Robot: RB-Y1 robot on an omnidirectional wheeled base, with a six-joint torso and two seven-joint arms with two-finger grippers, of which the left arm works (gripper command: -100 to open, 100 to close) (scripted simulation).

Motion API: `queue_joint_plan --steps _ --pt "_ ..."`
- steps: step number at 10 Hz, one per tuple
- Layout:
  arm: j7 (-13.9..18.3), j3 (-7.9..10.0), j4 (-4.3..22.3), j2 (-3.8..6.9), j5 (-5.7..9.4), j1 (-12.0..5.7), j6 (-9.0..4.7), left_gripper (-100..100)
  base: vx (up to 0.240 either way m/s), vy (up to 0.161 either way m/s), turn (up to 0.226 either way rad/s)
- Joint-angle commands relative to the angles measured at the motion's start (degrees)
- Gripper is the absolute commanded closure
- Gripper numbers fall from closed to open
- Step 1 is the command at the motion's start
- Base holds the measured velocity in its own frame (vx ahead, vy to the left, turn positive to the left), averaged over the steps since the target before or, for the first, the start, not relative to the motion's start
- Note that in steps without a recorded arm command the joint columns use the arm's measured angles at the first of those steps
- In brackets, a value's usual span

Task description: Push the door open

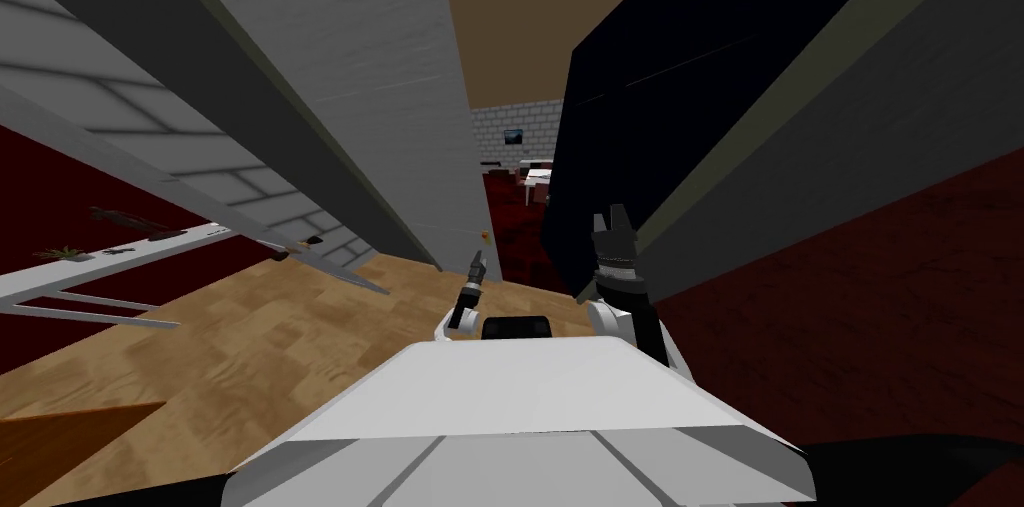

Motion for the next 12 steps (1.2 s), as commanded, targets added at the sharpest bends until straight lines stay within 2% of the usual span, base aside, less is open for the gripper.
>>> queue_joint_plan --steps 1,2,9,11,12 --pt "-0.23 -0.49 2.86 0.3 0.66 -0.89 -0.83 -100 0.064 0.133 -0.092" --pt "-0.23 -0.49 3.16 0.3 0.66 -0.89 -0.83 -100 0.049 0.089 -0.024" --pt "-1.38 -2.08 12.14 0.69 2.8 -3.91 -2.38 -100 0.059 0.082 -0.065" --pt "-1.79 -2.66 15.37 0.82 3.57 -4.99 -2.94 -100 0.069 0.125 -0.086" --pt "-1.89 -2.79 16.15 0.84 3.76 -5.25 -3.07 -100 0.081 0.111 -0.062"
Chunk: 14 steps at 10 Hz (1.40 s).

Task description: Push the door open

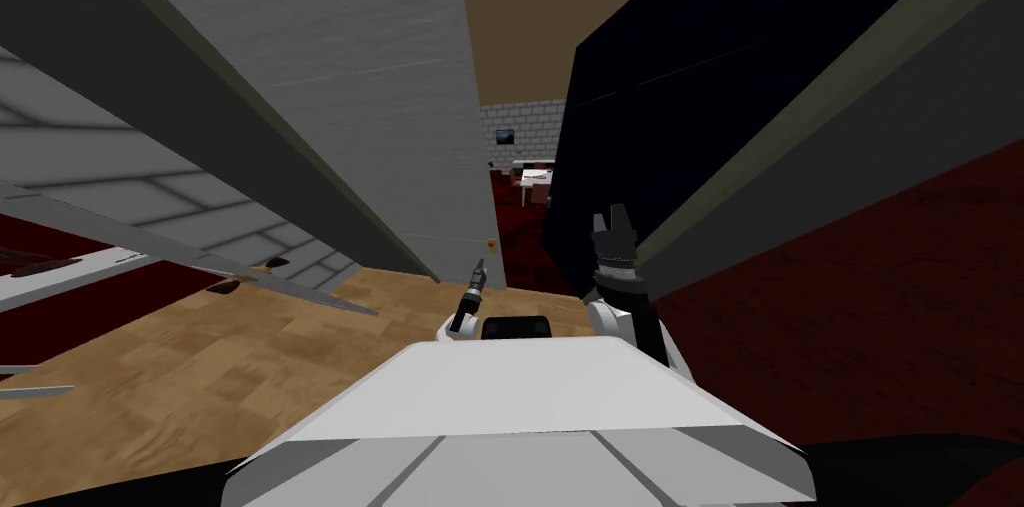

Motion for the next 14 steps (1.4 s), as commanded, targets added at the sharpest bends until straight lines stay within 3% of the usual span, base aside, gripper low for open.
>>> queue_joint_plan --steps 1,11,12,14 --pt "0.0 0.0 0.0 0.0 0.0 0.0 0.0 -100 0.038 0.046 -0.012" --pt "-0.21 1.05 2.06 -0.73 0.2 -0.49 -1.22 -100 0.166 -0.016 -0.024" --pt "-0.21 1.05 2.06 -0.73 0.2 -0.49 -1.22 100 -0.017 0.001 -0.004" --pt "-0.21 1.05 2.06 -0.73 0.2 -0.49 -1.22 100 -0.022 0.005 -0.008"
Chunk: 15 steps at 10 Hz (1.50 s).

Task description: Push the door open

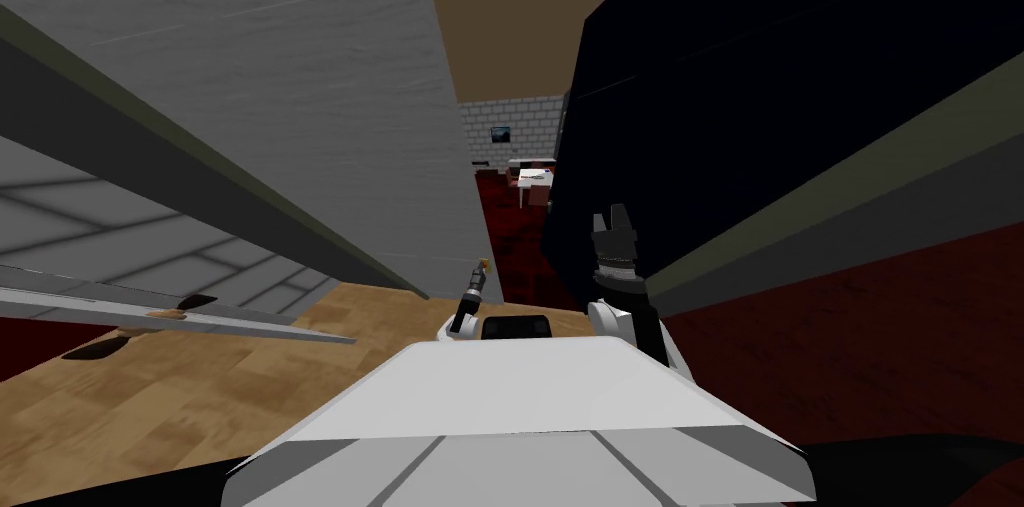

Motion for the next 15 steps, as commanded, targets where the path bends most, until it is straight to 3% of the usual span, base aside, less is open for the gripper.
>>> queue_joint_plan --steps 1,3,11,15 --pt "0.02 -0.01 -0.03 0.0 0.0 0.05 -0.1 100 -0.009 0.002 0.002" --pt "0.02 -0.01 -0.03 0.0 0.0 0.05 -0.1 100 -0.003 0.0 0.001" --pt "-2.39 3.98 1.62 -0.46 0.87 -1.16 -0.16 100 0.159 -0.046 0.05" --pt "-4.08 6.82 2.7 -1.1 1.49 -2.06 -0.32 100 0.155 -0.048 0.084"
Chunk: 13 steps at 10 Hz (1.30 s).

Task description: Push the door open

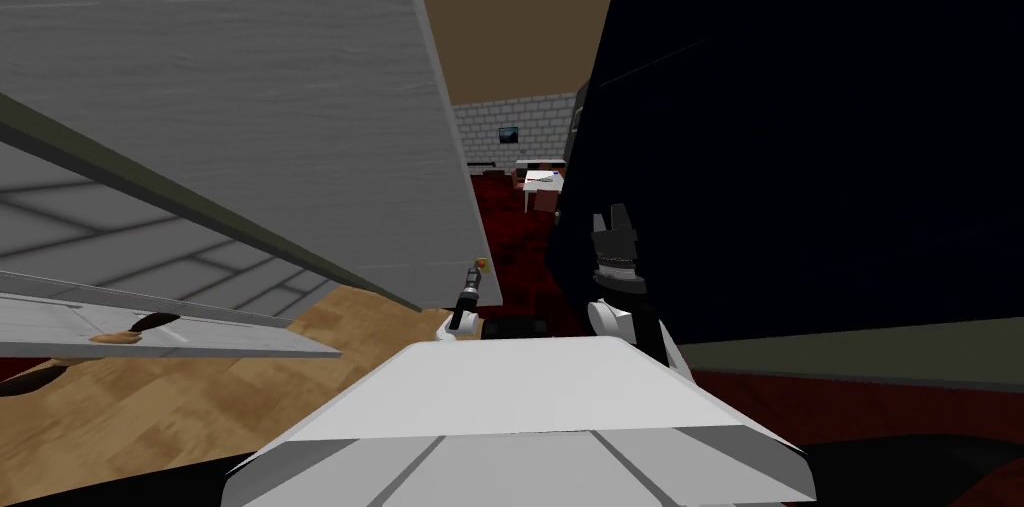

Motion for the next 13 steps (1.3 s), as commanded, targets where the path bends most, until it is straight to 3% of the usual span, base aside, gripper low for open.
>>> queue_joint_plan --steps 1,2,3,9,10,13 --pt "-0.39 1.79 0.68 0.46 0.54 -0.97 -0.43 100 0.188 -0.048 0.101" --pt "-0.84 2.56 0.97 0.21 0.7 -1.21 -0.47 100 0.231 -0.038 0.124" --pt "-0.52 1.63 0.73 -0.06 0.58 -0.76 -0.07 -100 -0.026 -0.079 0.061" --pt "-0.46 1.1 -0.33 -1.2 0.78 -0.28 0.66 -100 -0.216 -0.044 0.024" --pt "-0.39 1.18 0.31 -0.99 0.76 -0.54 0.28 -100 -0.109 -0.023 0.007" --pt "-0.48 1.43 0.67 -0.69 0.9 -0.57 -0.25 -100 0.156 -0.008 -0.025"
